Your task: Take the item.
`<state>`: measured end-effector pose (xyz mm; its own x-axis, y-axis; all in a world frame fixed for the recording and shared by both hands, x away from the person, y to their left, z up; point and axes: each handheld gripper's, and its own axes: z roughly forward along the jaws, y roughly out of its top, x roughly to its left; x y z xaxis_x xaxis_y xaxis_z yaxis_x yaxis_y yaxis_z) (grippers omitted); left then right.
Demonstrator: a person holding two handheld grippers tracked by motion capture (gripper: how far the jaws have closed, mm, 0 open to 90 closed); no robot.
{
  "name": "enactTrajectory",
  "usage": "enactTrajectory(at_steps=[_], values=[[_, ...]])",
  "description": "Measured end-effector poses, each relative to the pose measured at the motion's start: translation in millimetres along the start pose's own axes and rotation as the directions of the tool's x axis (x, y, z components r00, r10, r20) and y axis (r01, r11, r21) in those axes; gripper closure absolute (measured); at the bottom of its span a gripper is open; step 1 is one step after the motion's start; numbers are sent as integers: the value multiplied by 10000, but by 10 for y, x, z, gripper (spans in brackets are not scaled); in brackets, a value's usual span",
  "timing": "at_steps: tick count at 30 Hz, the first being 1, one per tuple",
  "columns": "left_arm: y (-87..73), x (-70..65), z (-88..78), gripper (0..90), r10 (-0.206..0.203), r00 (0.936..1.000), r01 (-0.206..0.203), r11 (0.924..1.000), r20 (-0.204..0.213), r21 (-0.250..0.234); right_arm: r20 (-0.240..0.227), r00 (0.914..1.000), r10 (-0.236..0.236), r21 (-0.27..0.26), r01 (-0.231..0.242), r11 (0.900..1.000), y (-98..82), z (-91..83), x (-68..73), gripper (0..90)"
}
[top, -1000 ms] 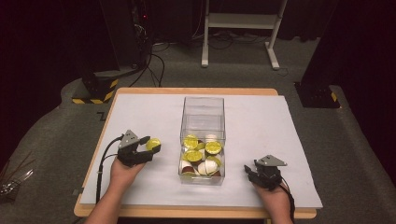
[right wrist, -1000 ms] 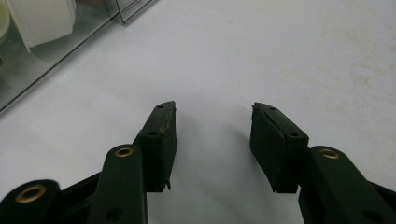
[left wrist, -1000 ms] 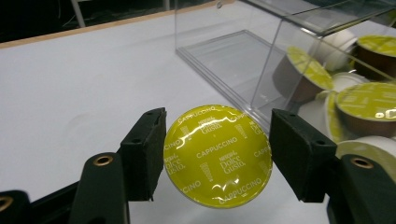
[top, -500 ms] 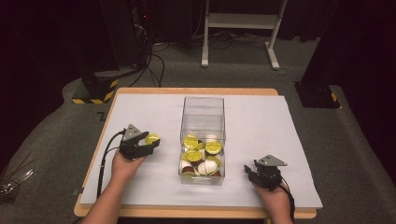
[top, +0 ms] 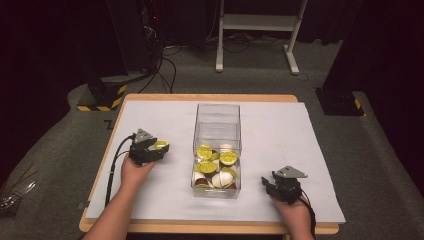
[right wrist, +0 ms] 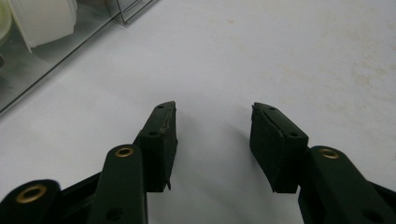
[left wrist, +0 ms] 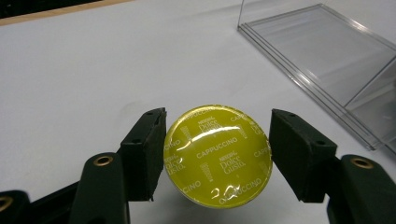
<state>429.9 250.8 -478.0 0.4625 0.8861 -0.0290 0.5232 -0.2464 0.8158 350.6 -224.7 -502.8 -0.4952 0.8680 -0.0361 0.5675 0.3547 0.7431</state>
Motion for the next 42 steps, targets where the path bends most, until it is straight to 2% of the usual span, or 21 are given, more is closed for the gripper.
enactTrajectory(at_steps=[7,12,16,34,42], values=[[-14,10,59,381,24,9994,-22,10000,-355,60,2,10000,0,-4,0,10000,0,0,1,510],[-14,7,76,382,36,9993,-34,10000,-363,41,-7,10000,-15,-12,15,10000,0,1,0,510],[-6,-16,109,382,276,9985,-261,9992,-470,304,-5,10000,2,-9,-2,10000,0,1,0,510],[20,-42,138,377,394,9980,-371,9982,-495,477,-30,10000,-16,-7,16,10000,0,-1,-2,509],[7,-34,129,292,369,9981,-342,9980,-494,535,-52,10000,8,2,-8,10000,-1,-2,1,506]])
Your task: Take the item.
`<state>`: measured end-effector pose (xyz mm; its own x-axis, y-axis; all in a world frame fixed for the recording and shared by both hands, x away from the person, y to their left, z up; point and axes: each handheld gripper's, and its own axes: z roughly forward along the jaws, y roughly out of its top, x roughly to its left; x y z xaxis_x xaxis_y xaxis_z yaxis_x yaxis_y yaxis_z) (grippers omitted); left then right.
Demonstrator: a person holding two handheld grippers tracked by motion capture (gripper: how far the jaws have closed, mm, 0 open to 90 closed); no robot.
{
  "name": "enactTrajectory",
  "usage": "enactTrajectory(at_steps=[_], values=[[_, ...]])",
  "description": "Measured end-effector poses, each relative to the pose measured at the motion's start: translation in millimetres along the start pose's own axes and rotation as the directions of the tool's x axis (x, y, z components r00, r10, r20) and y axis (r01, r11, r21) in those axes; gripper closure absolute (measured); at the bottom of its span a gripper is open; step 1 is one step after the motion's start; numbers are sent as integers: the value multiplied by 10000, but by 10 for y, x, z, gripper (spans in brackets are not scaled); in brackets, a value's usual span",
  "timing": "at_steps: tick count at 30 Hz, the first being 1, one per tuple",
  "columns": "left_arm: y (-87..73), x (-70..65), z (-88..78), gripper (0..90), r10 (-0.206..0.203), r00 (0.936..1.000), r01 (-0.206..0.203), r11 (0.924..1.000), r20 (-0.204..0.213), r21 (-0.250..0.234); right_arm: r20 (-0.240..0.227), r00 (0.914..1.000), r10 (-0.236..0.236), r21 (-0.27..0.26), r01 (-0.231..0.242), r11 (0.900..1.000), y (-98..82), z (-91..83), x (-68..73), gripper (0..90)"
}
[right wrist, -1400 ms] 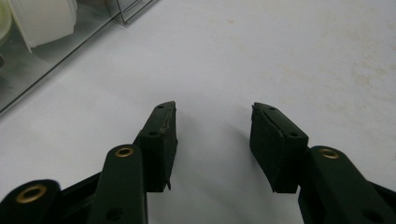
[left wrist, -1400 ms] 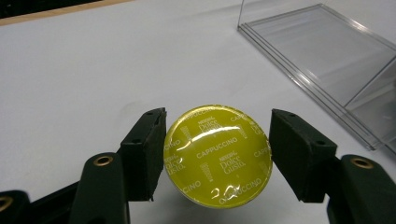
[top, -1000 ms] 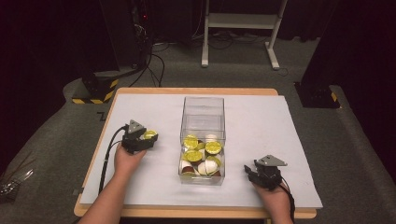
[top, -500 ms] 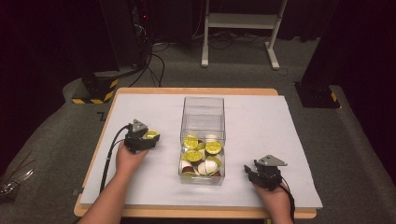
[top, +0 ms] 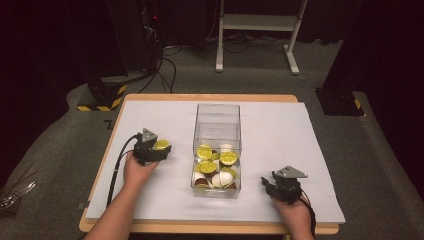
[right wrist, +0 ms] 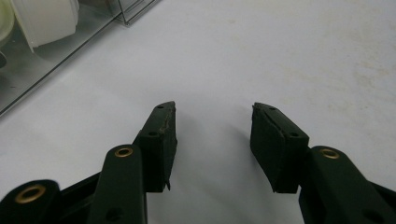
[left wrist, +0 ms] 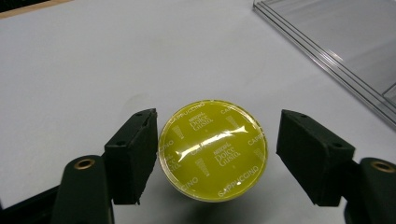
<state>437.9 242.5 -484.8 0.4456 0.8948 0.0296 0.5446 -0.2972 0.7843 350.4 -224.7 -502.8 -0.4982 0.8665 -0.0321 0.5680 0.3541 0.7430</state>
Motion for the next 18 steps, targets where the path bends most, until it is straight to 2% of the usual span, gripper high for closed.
enactTrajectory(at_steps=[18], values=[[40,-15,-107,274,-210,9996,219,9984,169,-531,-10,10000,-21,1,21,10000,0,1,-1,499]])
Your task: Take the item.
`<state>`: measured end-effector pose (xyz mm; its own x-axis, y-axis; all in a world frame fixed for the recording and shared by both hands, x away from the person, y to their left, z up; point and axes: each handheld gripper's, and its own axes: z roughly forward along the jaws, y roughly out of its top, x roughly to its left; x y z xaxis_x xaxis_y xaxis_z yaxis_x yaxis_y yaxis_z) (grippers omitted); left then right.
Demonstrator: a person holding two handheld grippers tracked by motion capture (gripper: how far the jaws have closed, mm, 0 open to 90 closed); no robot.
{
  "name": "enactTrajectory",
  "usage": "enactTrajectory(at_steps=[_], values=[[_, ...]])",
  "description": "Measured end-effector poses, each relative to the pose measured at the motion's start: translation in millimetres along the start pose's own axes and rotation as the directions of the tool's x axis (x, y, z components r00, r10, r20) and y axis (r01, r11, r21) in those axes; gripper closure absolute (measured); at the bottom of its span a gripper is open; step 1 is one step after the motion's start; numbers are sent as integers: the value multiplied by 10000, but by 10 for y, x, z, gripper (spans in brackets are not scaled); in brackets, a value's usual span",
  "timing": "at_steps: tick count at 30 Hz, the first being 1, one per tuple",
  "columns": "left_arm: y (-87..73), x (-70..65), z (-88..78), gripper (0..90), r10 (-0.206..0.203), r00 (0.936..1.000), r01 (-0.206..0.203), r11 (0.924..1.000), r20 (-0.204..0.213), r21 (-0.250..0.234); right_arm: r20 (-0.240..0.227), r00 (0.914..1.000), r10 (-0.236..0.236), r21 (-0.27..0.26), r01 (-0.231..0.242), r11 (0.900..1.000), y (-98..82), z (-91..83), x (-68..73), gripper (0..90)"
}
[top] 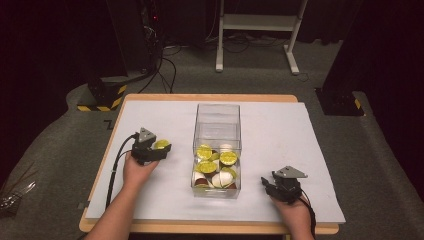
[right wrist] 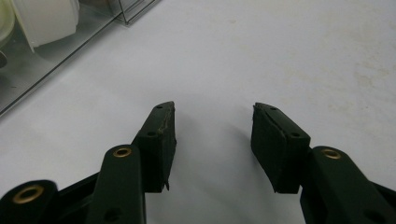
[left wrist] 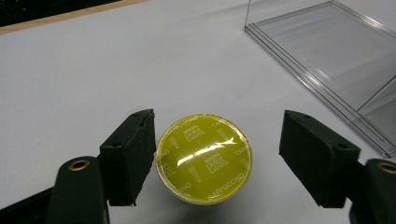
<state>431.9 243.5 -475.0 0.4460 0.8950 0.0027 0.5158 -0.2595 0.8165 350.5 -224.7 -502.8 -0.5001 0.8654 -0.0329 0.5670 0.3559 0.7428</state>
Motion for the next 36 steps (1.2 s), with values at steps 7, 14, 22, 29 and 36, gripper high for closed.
enactTrajectory(at_steps=[7,14,22,29,36], values=[[21,-38,-55,275,83,9997,-81,9999,251,-63,-9,10000,13,5,-13,10000,1,2,-3,493],[27,-96,-105,276,228,9989,-219,9995,399,-215,-12,10000,14,5,-14,10000,1,2,-3,491],[23,-143,-184,278,313,9983,-294,9988,496,-403,-20,10000,19,6,-19,10000,1,3,-4,490],[-9,-166,-236,278,301,9978,-274,9985,583,-469,-16,10000,22,7,-22,10000,1,3,-5,489],[-83,-233,-292,270,378,9954,-332,9980,877,-531,-9,10000,11,6,-11,10000,2,4,-6,486]])
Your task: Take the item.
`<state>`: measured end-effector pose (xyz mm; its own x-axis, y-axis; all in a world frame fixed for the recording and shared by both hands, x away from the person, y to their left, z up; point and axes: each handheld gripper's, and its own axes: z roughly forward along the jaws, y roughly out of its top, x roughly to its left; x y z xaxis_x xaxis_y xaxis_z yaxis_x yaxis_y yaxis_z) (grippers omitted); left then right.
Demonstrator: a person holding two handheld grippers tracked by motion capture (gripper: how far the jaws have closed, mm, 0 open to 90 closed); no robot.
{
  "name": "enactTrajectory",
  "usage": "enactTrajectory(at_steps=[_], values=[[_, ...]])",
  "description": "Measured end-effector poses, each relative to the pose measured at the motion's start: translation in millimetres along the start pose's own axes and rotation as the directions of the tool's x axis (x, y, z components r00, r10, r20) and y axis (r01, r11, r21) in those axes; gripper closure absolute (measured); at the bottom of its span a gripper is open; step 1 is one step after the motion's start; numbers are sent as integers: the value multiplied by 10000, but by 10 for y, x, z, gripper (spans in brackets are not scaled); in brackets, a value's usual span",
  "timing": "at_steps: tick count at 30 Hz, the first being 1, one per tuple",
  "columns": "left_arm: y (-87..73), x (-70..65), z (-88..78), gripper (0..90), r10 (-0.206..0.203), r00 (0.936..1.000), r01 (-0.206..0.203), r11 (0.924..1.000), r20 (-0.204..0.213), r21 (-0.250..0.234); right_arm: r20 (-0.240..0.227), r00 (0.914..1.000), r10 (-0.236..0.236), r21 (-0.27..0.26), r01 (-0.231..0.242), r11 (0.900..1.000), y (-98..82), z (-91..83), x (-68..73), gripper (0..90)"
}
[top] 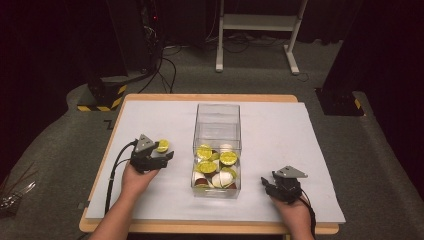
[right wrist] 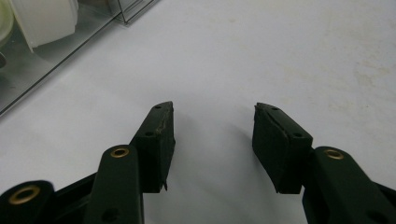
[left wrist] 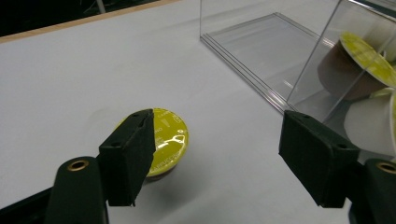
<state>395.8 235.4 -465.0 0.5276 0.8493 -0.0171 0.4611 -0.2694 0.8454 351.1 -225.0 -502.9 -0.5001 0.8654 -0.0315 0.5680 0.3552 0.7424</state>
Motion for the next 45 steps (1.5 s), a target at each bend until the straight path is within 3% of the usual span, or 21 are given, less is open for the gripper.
enactTrajectory(at_steps=[7,21,27,29,32,35,40,45], values=[[-58,-71,-65,253,52,9999,-52,10000,143,-54,-1,10000,21,5,-21,10000,0,0,1,486],[-273,-239,-219,246,139,9955,-140,9999,939,2,14,10000,-15,6,15,10000,0,-1,2,480],[-385,-323,-295,239,-5,9903,9,10000,1388,-26,1,10000,-14,21,14,10000,0,-1,3,463],[-416,-367,-311,232,149,9893,-149,9999,1454,-8,-7,10000,-26,15,26,10000,1,0,2,461],[-473,-432,-326,226,101,9838,-120,9999,1789,96,-39,10000,-56,-4,56,10000,0,-4,9,448],[-494,-469,-321,215,178,9831,-207,9997,1824,142,-25,9999,-99,-91,99,9999,-2,-13,14,438],[-510,-490,-301,188,-57,9780,24,9999,2087,162,-37,9997,-228,-387,226,9990,-13,-43,22,431],[-510,-503,-279,152,2,9761,-37,9999,2174,158,-304,9990,-321,-431,308,9986,-28,-95,77,408]])
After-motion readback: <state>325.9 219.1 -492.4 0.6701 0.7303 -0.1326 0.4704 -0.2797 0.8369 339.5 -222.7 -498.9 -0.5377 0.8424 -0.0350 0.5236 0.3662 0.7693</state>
